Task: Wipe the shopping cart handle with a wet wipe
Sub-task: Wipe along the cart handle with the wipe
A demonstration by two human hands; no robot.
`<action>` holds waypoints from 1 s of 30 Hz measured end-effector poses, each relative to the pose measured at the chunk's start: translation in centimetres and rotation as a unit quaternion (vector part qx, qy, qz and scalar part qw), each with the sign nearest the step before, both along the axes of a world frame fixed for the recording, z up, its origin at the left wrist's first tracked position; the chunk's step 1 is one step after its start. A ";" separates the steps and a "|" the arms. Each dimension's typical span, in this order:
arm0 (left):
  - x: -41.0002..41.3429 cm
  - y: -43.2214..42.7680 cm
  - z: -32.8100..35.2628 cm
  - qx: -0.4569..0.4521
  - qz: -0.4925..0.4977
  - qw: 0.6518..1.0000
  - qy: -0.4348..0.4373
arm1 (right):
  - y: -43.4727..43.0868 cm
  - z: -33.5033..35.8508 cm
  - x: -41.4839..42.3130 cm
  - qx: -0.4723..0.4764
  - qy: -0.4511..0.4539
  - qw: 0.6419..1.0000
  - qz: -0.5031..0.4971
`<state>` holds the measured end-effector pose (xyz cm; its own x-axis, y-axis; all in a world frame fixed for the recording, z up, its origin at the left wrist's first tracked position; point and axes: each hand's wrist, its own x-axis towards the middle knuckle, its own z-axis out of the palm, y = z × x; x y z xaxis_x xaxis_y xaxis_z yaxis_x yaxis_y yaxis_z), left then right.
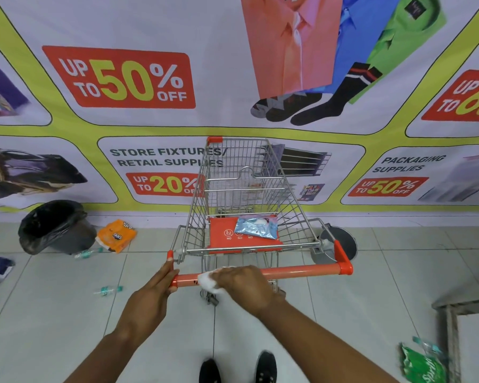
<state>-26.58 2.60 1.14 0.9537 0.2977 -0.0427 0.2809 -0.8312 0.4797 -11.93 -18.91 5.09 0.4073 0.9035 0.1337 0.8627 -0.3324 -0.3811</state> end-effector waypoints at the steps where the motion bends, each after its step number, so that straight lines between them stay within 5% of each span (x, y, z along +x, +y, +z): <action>1: 0.0 0.0 0.1 -0.002 0.000 1.000 0.000 | 1.1 -0.1 -0.5 0.000 0.005 1.000 0.001; 9: 0.0 0.5 0.4 0.010 -0.003 1.000 0.022 | 3.8 -1.1 -1.7 -0.001 0.003 1.000 -0.004; 20: 0.0 0.2 0.3 0.022 -0.006 0.999 0.022 | -8.7 1.1 3.0 -0.005 0.012 0.994 -0.108; 30: 0.2 0.1 -0.1 -0.013 -0.007 1.000 0.016 | 4.5 0.0 -2.1 -0.026 0.016 0.999 -0.020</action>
